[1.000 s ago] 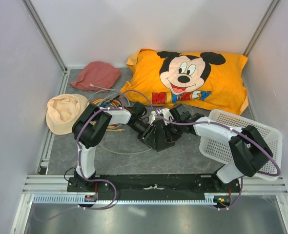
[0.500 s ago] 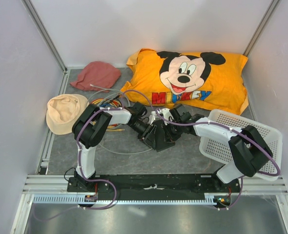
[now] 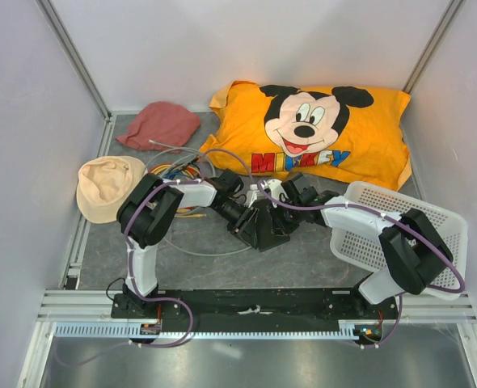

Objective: Pull the plug from the switch port

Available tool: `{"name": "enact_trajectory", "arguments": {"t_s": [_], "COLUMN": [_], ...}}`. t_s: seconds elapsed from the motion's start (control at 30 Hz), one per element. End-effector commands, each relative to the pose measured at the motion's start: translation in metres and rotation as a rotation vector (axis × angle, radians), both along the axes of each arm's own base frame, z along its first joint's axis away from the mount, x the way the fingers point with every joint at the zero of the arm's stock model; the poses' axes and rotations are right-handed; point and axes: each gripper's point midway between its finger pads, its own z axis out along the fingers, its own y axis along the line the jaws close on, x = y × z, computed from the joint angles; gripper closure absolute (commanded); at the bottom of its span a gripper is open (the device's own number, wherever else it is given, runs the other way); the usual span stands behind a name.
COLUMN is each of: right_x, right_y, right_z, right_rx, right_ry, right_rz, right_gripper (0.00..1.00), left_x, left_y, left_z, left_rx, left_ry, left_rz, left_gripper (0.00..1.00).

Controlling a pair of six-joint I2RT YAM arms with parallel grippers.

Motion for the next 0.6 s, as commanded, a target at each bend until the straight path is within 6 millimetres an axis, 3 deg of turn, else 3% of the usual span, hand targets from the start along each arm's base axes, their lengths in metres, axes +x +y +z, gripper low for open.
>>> {"name": "enact_trajectory", "arguments": {"t_s": [0.0, 0.27, 0.47, 0.57], "right_x": [-0.001, -0.001, 0.001, 0.004], "right_y": [-0.004, -0.005, -0.005, -0.007], "right_z": [-0.005, -0.004, 0.002, 0.01], "right_rx": [-0.015, -0.014, -0.011, -0.001], "right_ry": [-0.004, -0.01, -0.026, -0.038], "right_rz": [-0.011, -0.015, -0.021, -0.033], "right_gripper": [0.88, 0.88, 0.87, 0.87], "left_x": [0.014, 0.055, 0.077, 0.089], "left_y": [0.017, 0.024, -0.007, -0.032], "left_z": [-0.015, -0.008, -0.002, 0.007], "left_rx": [0.117, 0.155, 0.088, 0.032], "left_ry": [-0.129, -0.209, -0.148, -0.143], "left_rz": [0.052, 0.141, 0.151, 0.122], "left_gripper": [0.48, 0.48, 0.5, 0.5]}}
